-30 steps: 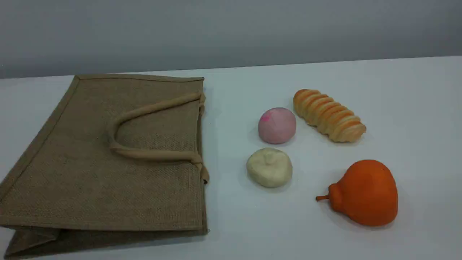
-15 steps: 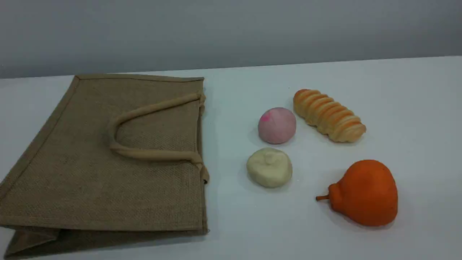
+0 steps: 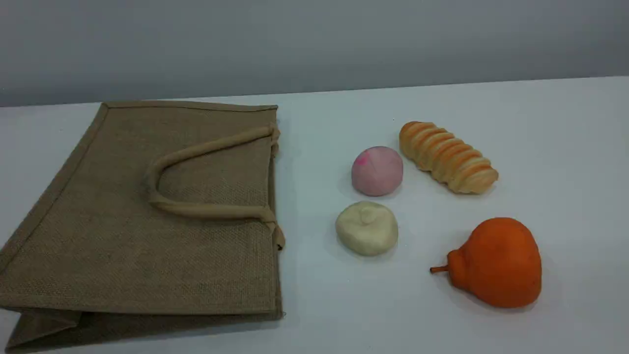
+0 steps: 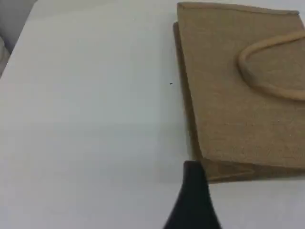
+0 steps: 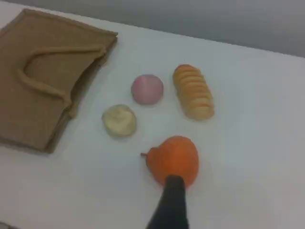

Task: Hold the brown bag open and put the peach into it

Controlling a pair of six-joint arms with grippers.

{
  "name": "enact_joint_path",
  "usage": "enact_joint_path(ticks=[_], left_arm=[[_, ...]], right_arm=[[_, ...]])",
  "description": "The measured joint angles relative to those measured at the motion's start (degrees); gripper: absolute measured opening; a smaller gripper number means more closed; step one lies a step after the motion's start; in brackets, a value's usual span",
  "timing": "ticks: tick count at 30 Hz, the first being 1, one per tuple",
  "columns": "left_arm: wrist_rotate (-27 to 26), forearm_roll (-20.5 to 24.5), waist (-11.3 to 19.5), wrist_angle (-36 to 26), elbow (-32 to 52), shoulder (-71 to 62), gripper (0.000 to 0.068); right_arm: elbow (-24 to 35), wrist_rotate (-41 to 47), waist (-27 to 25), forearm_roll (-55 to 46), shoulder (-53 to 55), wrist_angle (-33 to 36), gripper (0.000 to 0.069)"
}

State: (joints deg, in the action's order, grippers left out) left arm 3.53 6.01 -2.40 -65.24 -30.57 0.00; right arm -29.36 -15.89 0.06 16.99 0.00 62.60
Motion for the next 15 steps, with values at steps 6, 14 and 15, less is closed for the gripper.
enact_joint_path(ticks=[6, 14, 15], left_arm=[[0.1, 0.0, 0.0, 0.0, 0.0, 0.0, 0.0507], [0.0, 1.6, -0.1, 1.5, 0.0, 0.0, 0.0507], [0.0, 2.2, -0.1, 2.4, 0.0, 0.0, 0.0507]], right_arm=[[0.0, 0.0, 0.0, 0.0, 0.0, 0.0, 0.0584], [0.0, -0.1, 0.0, 0.1, 0.0, -0.5, 0.0584], [0.0, -0.1, 0.0, 0.1, 0.0, -0.5, 0.0584]])
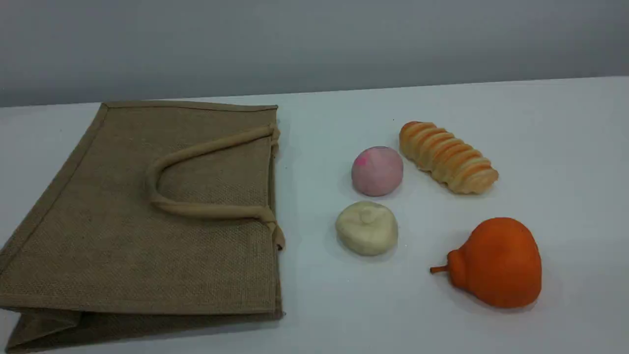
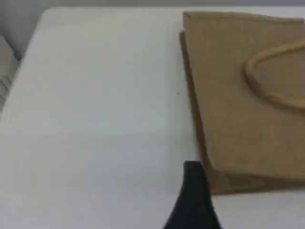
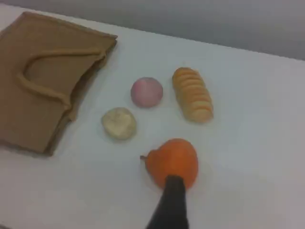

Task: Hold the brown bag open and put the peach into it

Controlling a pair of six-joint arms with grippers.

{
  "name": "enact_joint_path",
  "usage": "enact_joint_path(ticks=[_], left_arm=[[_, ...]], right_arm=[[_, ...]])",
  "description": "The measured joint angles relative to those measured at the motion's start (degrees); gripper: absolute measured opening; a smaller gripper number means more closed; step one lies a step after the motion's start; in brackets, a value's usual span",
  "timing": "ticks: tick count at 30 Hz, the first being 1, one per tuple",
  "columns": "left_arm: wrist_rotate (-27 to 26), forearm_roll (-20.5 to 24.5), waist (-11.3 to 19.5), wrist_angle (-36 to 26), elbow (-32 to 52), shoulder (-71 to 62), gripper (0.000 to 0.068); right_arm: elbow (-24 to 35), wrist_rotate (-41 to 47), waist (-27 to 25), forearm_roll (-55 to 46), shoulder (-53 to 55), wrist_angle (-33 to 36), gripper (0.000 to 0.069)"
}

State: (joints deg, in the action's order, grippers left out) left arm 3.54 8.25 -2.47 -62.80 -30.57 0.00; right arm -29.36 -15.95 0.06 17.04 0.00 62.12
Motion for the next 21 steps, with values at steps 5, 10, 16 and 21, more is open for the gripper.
enact_joint_path(ticks=[5, 10, 16, 21], left_arm=[[0.0, 0.8, 0.0, 1.2, 0.1, 0.0, 0.0507], [2.1, 0.7, 0.0, 2.0, 0.1, -1.4, 0.0507], [5.1, 0.9, 0.0, 3.6, -0.3, -8.0, 0.0507], [5.3, 0.7, 0.0, 4.5, -5.4, -15.6, 0.0507]], right_arm=[[0.0, 0.1, 0.0, 0.0, 0.0, 0.0, 0.0584], [-0.2, 2.4, 0.0, 0.0, 0.0, -1.3, 0.0584], [-2.9, 2.4, 0.0, 2.7, 6.0, -6.1, 0.0584], [-7.9, 2.4, 0.0, 4.7, 13.6, -11.4, 0.0584]])
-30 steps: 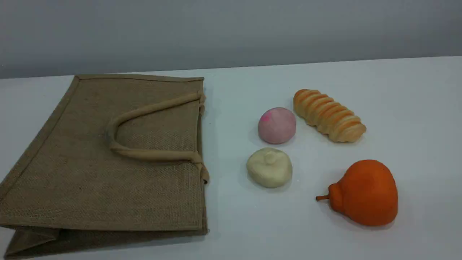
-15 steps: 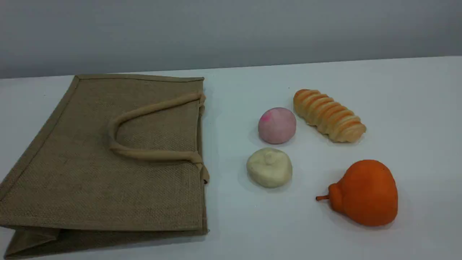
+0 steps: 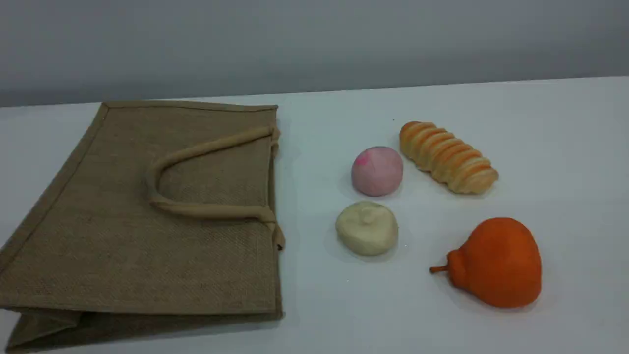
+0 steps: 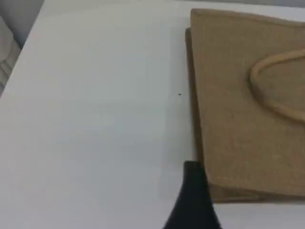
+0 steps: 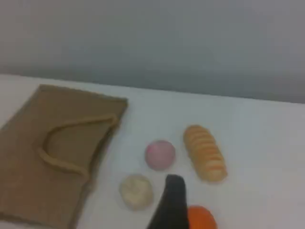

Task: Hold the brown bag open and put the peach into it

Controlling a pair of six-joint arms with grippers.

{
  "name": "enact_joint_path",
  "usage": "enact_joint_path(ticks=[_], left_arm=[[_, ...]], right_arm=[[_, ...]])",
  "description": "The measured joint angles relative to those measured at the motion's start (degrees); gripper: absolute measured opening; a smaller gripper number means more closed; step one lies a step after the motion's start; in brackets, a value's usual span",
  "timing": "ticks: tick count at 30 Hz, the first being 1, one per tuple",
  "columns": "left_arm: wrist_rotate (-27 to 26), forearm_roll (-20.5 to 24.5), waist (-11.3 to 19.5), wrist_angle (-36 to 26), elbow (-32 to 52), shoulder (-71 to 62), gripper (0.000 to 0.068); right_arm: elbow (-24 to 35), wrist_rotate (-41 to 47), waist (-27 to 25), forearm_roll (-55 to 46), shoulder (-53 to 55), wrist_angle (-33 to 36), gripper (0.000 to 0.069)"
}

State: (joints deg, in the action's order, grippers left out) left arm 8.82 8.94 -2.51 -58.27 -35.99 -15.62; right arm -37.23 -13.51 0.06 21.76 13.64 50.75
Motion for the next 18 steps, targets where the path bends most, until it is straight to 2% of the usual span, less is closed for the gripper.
enact_joint_path(ticks=[5, 11, 18], left_arm=[[0.2, 0.0, 0.0, -2.7, -7.0, -8.6, 0.0507], [0.7, -0.2, 0.0, 0.1, -11.1, -17.4, 0.0507], [0.4, -4.8, 0.0, 5.1, -11.1, -23.2, 0.0507]], right_arm=[[-5.0, -0.2, 0.0, 0.5, 9.7, -1.8, 0.0584], [-8.2, -0.7, 0.0, 2.2, 20.1, -4.8, 0.0584], [-8.3, -0.8, 0.0, 2.1, 28.8, -5.9, 0.0584]])
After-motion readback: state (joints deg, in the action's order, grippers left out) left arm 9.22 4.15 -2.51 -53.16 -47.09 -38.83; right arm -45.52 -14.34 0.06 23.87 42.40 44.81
